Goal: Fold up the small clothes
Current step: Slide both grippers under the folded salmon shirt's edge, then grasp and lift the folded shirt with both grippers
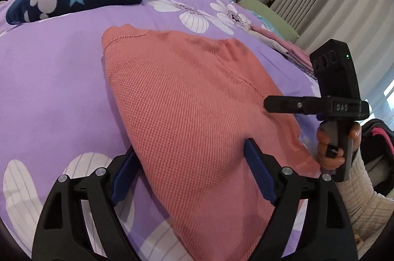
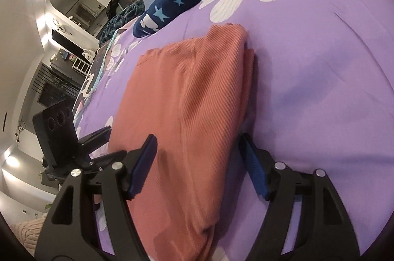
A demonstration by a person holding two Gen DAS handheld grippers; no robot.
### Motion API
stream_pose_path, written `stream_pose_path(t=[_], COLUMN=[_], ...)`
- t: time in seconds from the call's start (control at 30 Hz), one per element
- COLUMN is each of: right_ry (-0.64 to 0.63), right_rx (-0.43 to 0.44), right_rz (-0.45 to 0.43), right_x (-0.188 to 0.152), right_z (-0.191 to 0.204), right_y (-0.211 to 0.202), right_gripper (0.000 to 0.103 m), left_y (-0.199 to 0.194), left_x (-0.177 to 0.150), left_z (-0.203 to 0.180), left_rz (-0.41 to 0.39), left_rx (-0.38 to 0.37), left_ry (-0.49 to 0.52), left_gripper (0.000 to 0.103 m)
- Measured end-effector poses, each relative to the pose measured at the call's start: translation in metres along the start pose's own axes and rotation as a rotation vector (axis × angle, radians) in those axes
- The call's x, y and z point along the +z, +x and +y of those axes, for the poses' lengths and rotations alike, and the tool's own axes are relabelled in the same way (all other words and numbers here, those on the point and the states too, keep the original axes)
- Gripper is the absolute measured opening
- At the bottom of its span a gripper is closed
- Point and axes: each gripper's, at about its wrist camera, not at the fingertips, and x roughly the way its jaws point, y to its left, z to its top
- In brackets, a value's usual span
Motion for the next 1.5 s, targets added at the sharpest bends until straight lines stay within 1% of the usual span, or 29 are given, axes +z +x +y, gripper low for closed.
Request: stream_pose_path(t=[0.17,0.23,0.3,0.37,0.4,0.47,0.5,0.53,0.57,0.6,0.63,0.67,0.7,0.73,0.8,0.93,1.03,1.1,1.2,1.27,1.3,1.4,1.5], right_ry=[-0.042,-0.057,-0.062,-0.056,-0.049,-0.042,-0.048,-0.056,-0.072,-0.094,-0.127,-0.158,-0.204,-0.229,-0.267,-0.284,-0.317,-0.328,-0.335,-0.352,-0.358,-0.325,-0.291], right_rx=[-0.021,-0.035,-0.041,-0.039,-0.037,-0.037,-0.047,-0.06,-0.086,-0.123,-0.178,-0.224,-0.286,-0.319,-0.357,-0.347,-0.375,-0.395,-0.414,-0.433,-0.441,-0.426,-0.408], right_rz=[0.001,0.0,-0.001,-0.001,-0.003,-0.009,-0.016,-0.021,-0.027,-0.031,-0.038,-0.049,-0.073,-0.091,-0.151,-0.264,-0.366,-0.43,-0.51,-0.576,-0.602,-0.656,-0.688], right_x=[0.007,0.01,0.012,0.014,0.015,0.016,0.014,0.013,0.01,0.009,0.006,0.004,0.0,-0.002,-0.009,-0.018,-0.024,-0.022,-0.009,0.006,0.014,0.056,0.093], right_z=[0.004,0.004,0.003,0.0,-0.002,-0.003,-0.002,0.0,0.004,0.011,0.021,0.031,0.047,0.056,0.076,0.098,0.116,0.126,0.139,0.146,0.148,0.143,0.132], right_y=[0.009,0.012,0.015,0.016,0.015,0.016,0.015,0.014,0.013,0.014,0.013,0.012,0.008,0.007,-0.007,-0.046,-0.084,-0.107,-0.136,-0.158,-0.166,-0.192,-0.205], right_gripper=[0.07,0.065,0.058,0.054,0.05,0.046,0.044,0.042,0.04,0.037,0.034,0.027,0.022,0.021,0.019,0.019,0.019,0.019,0.019,0.019,0.019,0.019,0.019], left_y=[0.007,0.011,0.014,0.016,0.017,0.017,0.017,0.017,0.016,0.014,0.012,0.009,0.006,0.0,-0.014,-0.044,-0.068,-0.08,-0.097,-0.102,-0.103,-0.1,-0.091], left_x=[0.01,0.014,0.017,0.019,0.02,0.02,0.02,0.019,0.019,0.018,0.017,0.017,0.017,0.017,0.017,0.021,0.03,0.041,0.07,0.091,0.109,0.148,0.189], left_z=[-0.001,0.0,0.001,0.001,0.001,0.0,0.001,0.0,0.0,-0.001,-0.004,-0.007,-0.012,-0.018,-0.031,-0.055,-0.082,-0.102,-0.133,-0.144,-0.15,-0.162,-0.169], left_rz=[0.018,0.021,0.023,0.025,0.026,0.024,0.021,0.015,0.01,0.005,-0.005,-0.014,-0.026,-0.042,-0.082,-0.151,-0.213,-0.256,-0.33,-0.366,-0.381,-0.404,-0.433], left_rx=[0.003,-0.001,-0.004,-0.002,0.001,0.013,0.015,0.022,0.027,0.029,0.04,0.051,0.064,0.08,0.092,0.096,0.105,0.12,0.136,0.13,0.129,0.139,0.163], left_ry=[0.004,0.003,0.009,0.02,0.025,0.04,0.041,0.042,0.046,0.051,0.058,0.07,0.089,0.114,0.154,0.21,0.273,0.326,0.422,0.444,0.454,0.467,0.487], left_gripper=[0.083,0.083,0.083,0.082,0.081,0.078,0.074,0.068,0.064,0.055,0.049,0.045,0.039,0.035,0.032,0.031,0.031,0.031,0.031,0.031,0.031,0.031,0.031])
